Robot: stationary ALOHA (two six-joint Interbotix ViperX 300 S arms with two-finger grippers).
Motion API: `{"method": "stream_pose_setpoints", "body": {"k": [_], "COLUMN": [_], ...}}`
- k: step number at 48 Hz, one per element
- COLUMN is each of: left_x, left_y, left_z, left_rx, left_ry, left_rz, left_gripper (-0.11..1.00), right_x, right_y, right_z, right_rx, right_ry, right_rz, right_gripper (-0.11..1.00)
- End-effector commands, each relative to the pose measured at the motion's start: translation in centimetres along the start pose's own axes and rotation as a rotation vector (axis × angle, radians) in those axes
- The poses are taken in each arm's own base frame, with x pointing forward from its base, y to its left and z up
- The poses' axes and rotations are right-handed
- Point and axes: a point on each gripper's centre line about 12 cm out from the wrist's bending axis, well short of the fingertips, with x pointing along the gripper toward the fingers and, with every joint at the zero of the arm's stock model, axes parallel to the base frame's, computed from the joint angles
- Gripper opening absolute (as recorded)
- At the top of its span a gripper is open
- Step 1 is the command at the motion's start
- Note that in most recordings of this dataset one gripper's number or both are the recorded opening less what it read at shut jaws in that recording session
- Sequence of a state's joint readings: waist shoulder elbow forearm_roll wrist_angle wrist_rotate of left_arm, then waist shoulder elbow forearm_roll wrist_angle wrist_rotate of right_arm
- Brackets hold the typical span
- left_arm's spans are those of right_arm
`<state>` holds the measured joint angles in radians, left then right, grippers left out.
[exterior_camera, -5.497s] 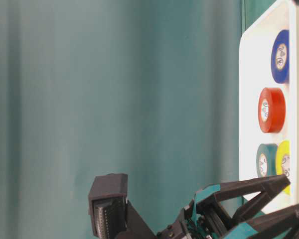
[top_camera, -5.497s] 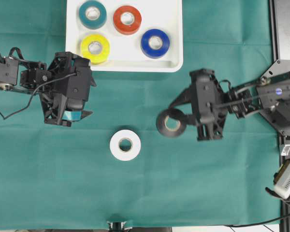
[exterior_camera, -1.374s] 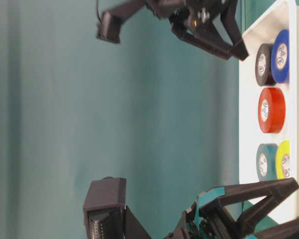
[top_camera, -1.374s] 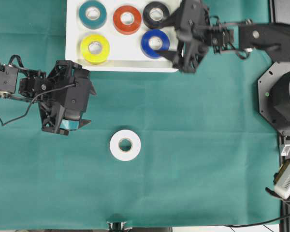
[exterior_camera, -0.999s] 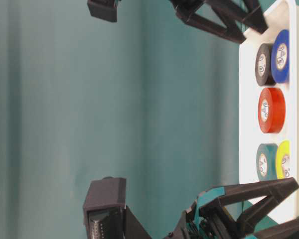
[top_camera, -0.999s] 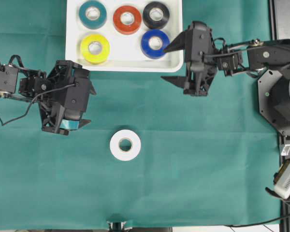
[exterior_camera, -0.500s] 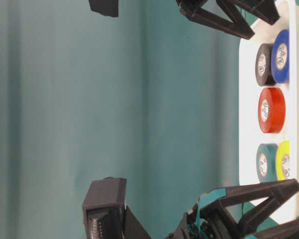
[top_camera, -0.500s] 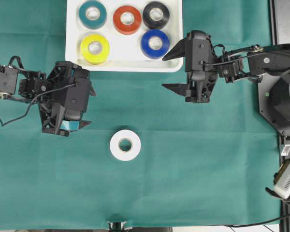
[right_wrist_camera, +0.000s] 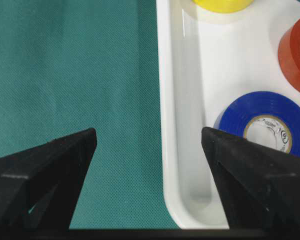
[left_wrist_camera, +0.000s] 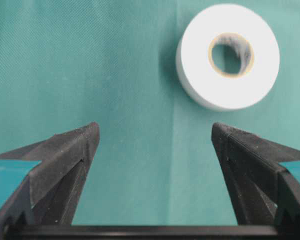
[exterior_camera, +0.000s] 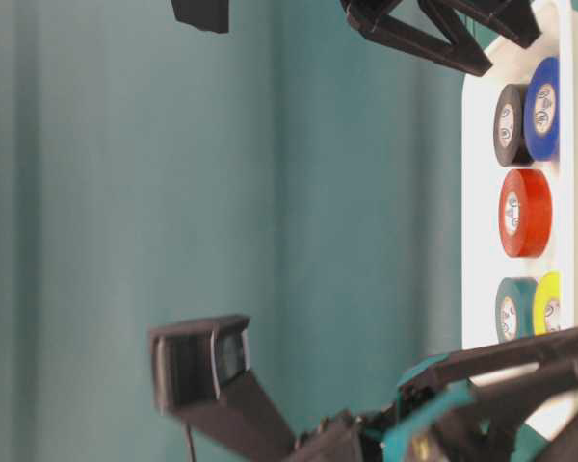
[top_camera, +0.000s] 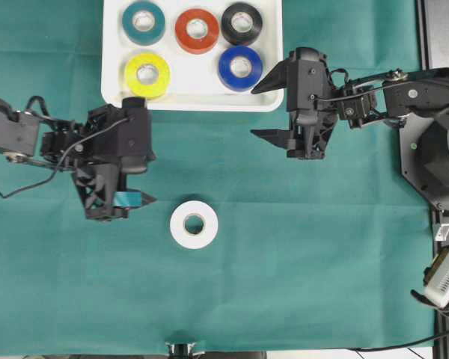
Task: Put the tape alternately from left to right into the white case.
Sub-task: 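Move left gripper down to the white roll and grip its core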
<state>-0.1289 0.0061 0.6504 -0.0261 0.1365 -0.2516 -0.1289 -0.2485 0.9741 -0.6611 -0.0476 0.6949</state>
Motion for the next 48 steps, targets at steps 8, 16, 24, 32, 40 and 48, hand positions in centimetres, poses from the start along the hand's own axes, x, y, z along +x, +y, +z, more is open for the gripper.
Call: {"method": "stream_pose_setpoints", "body": {"k": [8, 16, 24, 32, 40, 48], "left_x": [1.2, 2.0, 2.9, 4.3, 5.4, 6.0], "left_y": [-1.8, -3.1, -3.8, -4.0, -4.2, -4.3], "left_z": [2.2, 2.5, 2.5, 2.7, 2.9, 3.1], "left_rx": [-0.146, -0.136, -0.132, -0.151, -0.177, -0.197], "left_ry": [-0.018, 0.01, 0.05, 0.084, 0.107, 0.12], "left_rz": [-0.027, -0.039, -0.035, -0.023, -0.012, -0.007], "left_gripper": [0.97, 0.97, 0.97, 0.97, 0.97, 0.97], "right_x": [-0.4, -0.4, -0.4, -0.4, -0.4, -0.4], "right_y": [0.1, 0.1, 0.2, 0.1, 0.1, 0.1], "right_z": [1.0, 0.9, 0.8, 0.6, 0.4, 0.5], "right_rx": [-0.006, -0.006, -0.007, -0.008, -0.007, -0.009], "right_ry": [-0.033, -0.031, -0.03, -0.025, -0.021, -0.022], "right_rz": [0.004, 0.004, 0.005, 0.004, 0.005, 0.005], "right_gripper": [0.82, 0.82, 0.82, 0.82, 0.82, 0.82]}}
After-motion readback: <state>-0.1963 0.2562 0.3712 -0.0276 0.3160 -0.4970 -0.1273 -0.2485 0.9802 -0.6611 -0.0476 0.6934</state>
